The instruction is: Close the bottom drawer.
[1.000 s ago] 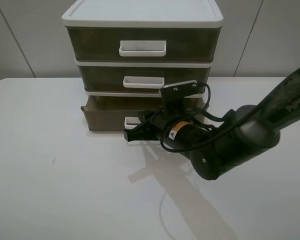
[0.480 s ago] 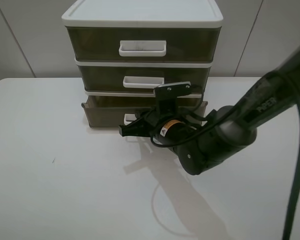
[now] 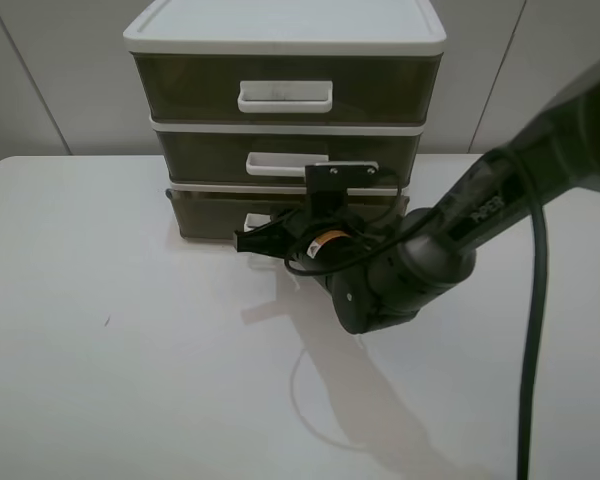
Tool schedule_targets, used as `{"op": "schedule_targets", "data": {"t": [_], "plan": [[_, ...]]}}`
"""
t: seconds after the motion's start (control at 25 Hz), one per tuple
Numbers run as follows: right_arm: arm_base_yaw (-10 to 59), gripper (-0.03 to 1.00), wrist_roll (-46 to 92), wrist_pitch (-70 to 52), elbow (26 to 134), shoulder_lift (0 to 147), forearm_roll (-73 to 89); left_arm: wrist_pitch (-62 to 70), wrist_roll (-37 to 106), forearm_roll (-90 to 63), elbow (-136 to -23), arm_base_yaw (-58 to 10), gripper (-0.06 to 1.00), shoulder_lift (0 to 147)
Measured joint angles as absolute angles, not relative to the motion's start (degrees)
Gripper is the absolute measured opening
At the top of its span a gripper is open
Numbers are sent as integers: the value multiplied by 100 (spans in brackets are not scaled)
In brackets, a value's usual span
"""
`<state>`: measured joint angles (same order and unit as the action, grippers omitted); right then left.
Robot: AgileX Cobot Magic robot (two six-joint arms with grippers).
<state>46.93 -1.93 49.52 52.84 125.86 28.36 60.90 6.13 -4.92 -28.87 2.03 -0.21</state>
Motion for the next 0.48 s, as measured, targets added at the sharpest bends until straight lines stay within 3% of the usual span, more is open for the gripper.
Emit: {"op": "schedule_targets", "data": {"t": [0.48], "plan": [[4712, 2, -150, 4909, 5329, 12534, 2941, 6090, 613, -492, -2887, 203, 72, -21]]}}
